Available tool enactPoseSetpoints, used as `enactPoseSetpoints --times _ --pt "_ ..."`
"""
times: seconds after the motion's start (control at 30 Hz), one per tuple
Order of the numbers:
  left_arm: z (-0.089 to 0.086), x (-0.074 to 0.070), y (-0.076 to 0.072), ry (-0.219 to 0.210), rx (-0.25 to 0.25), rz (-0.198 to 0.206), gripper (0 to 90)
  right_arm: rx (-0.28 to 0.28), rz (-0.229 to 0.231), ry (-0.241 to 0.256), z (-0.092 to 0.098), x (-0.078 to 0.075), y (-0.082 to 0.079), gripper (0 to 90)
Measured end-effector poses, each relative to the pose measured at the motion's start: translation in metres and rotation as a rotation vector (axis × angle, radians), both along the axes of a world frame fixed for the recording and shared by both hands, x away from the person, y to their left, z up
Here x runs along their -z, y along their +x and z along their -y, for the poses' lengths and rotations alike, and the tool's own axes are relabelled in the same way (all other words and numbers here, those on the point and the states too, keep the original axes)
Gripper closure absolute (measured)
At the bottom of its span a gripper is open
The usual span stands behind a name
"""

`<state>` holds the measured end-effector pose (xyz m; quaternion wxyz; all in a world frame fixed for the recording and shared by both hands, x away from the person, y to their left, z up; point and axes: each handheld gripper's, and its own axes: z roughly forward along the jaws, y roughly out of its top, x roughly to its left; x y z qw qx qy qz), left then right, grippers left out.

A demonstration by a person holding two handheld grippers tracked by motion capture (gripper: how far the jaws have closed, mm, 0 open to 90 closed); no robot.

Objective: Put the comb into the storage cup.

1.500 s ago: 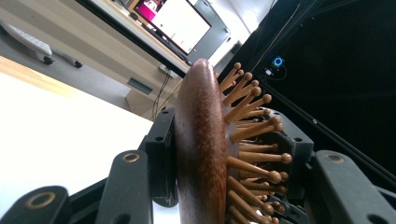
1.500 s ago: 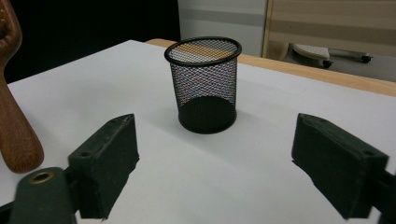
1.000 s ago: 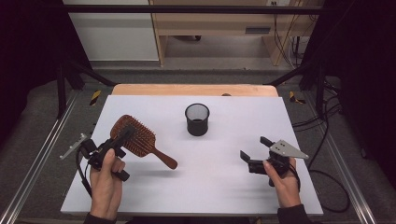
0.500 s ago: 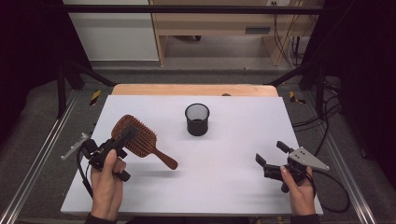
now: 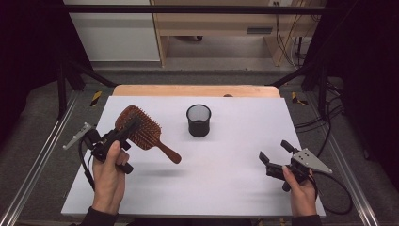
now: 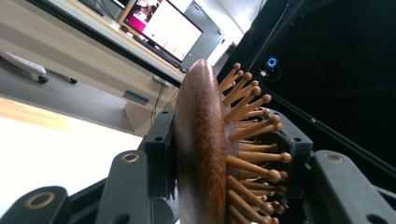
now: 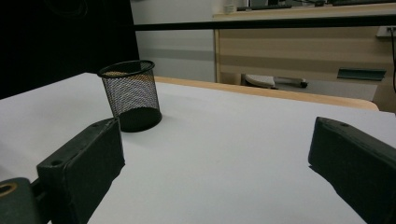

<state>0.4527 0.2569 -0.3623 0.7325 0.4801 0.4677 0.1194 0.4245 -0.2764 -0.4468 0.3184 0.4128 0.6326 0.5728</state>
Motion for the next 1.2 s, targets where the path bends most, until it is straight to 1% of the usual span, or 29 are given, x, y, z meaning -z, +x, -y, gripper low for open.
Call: enactPoseSetpoints --times 0.07,0.17,0.2,0.37,0.53,0.63,0.8,0.9,1.0,1.07,1.2 --pt "0.004 -0.009 0.005 0.015 0.004 0.000 51.1 0.000 0.000 0.001 -0.001 0.000 0.000 3.7" --pt "0.012 -0.026 0.013 0.030 0.017 0.011 51.1 0.000 -0.005 0.001 -0.001 0.001 0.001 2.8" --pt "0.014 -0.030 0.015 0.030 0.022 0.015 51.1 0.001 -0.005 0.008 -0.002 0.001 0.001 2.8" --pt "0.031 -0.057 0.029 0.047 0.040 0.035 51.1 -0.007 -0.007 0.005 -0.006 0.001 0.001 2.8" --pt "0.046 -0.077 0.041 0.075 0.039 0.049 51.1 -0.019 -0.005 -0.001 -0.010 0.001 0.002 2.8" --pt "0.057 -0.088 0.049 0.085 0.046 0.068 51.1 -0.029 -0.005 -0.007 -0.012 0.002 0.003 2.8" --pt "0.070 -0.100 0.061 0.097 0.049 0.085 51.1 -0.028 -0.007 -0.002 -0.014 0.002 0.003 2.8" --pt "0.077 -0.105 0.067 0.117 0.050 0.094 51.1 -0.031 -0.006 0.004 -0.015 0.001 0.003 2.8" --pt "0.083 -0.106 0.073 0.128 0.047 0.092 51.1 -0.032 -0.005 0.006 -0.016 0.001 0.004 2.8" --pt "0.086 -0.106 0.077 0.128 0.043 0.087 51.1 -0.033 -0.006 0.006 -0.016 0.001 0.004 2.8" --pt "0.089 -0.104 0.085 0.141 0.035 0.078 51.1 -0.032 -0.004 0.011 -0.016 0.002 0.004 2.8"
